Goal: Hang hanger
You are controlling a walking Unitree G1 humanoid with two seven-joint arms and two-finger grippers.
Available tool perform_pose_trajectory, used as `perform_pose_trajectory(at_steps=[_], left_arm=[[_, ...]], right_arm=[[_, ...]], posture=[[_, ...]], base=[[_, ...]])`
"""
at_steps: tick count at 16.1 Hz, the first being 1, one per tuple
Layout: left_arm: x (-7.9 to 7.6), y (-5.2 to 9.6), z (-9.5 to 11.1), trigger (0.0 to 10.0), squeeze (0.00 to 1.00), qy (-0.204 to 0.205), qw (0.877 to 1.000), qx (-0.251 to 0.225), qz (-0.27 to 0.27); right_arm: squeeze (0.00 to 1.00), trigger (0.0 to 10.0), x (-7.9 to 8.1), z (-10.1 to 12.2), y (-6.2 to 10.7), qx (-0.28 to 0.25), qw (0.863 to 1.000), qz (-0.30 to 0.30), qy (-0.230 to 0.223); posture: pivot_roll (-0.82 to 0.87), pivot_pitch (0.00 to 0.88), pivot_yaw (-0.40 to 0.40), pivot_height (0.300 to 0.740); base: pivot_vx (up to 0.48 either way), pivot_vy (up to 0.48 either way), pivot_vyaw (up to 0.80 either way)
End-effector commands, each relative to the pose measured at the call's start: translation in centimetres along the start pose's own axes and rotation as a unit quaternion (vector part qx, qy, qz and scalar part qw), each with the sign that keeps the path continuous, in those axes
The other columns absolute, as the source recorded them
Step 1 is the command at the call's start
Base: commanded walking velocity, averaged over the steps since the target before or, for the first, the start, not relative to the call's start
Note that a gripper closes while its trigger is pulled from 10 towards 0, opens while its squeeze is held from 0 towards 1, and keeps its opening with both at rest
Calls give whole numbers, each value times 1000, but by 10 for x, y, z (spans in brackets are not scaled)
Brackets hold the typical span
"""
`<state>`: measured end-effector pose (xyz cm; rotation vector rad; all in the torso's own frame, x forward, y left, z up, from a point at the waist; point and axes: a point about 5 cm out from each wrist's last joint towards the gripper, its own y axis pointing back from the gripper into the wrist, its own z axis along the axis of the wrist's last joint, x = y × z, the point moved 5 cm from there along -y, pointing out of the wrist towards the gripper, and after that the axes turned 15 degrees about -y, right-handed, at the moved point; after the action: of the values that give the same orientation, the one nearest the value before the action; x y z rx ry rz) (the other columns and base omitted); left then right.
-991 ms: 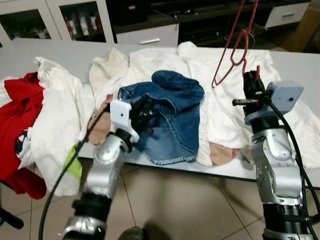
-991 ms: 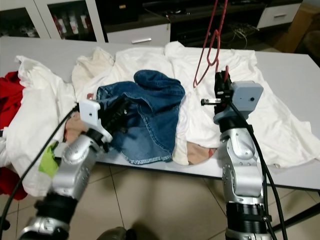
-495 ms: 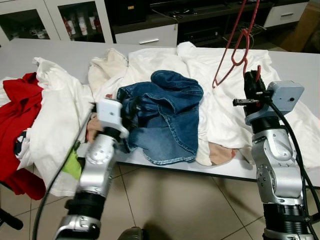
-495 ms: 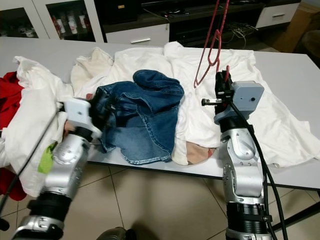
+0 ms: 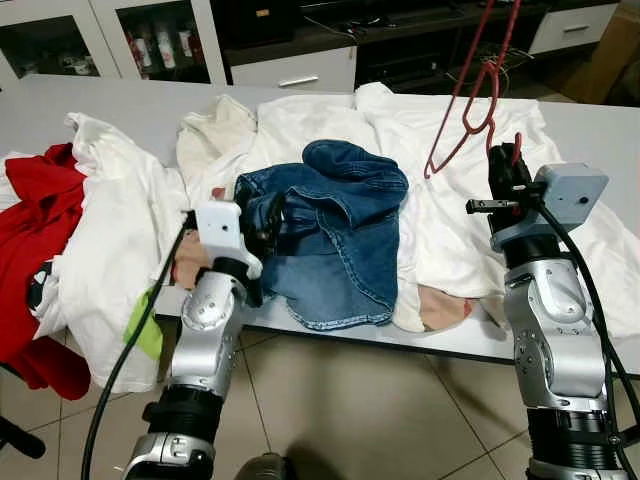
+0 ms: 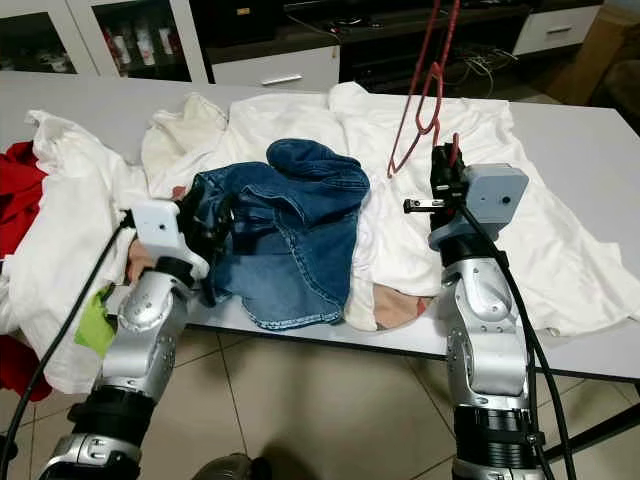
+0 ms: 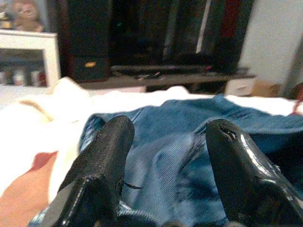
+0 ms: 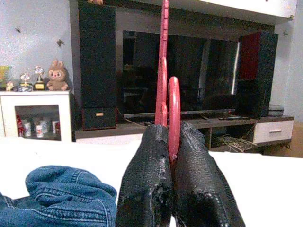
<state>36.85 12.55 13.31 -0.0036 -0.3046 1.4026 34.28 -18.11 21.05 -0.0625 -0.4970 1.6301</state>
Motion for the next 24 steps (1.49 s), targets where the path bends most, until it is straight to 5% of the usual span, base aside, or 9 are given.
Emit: perform_pose_trajectory(at_steps=[1,2,3,8,9,14,17,18,24], left_arm=[[6,3,-11,10000,0,-11,999,30,24],[11,5,-15,10000,812,-4,998,37,41],[13,7,-13,10000,1000,-12,998,32,49],[-1,10,-14,10000,1000,4,999,40,17],[-5,10,-19,10000,0,0,999,51,4],[-13,3,-48,10000,0,-16,988,150,-41],[-15,1,-52,10000,0,-10,985,168,-49],[-19,-1,-49,0,0,-7,985,160,-58],[-32,-8,-30,0,0,9,988,121,-99]], right_arm=[[0,10000,0,4,2,-4,1000,3,8],[0,10000,0,4,2,-3,1000,2,8],[0,10000,0,3,2,-2,1000,2,9],[0,10000,1,2,1,-2,1000,1,7],[0,10000,1,2,1,-2,1000,1,7],[0,10000,2,2,-2,-4,1000,1,6],[0,10000,0,3,-1,-5,1000,-1,6],[0,10000,1,3,-1,-6,1000,-2,7],[0,10000,0,3,-2,-7,1000,-6,6]], posture=[[82,23,41,740],[83,24,41,740],[84,24,41,740],[90,20,45,740],[90,20,45,740],[87,11,44,740],[85,11,43,740],[81,9,43,740],[81,8,43,740]], base=[[0,0,0],[0,0,0],[0,0,0],[0,0,0],[0,0,0],[0,0,0],[0,0,0],[0,0,0],[0,0,0]])
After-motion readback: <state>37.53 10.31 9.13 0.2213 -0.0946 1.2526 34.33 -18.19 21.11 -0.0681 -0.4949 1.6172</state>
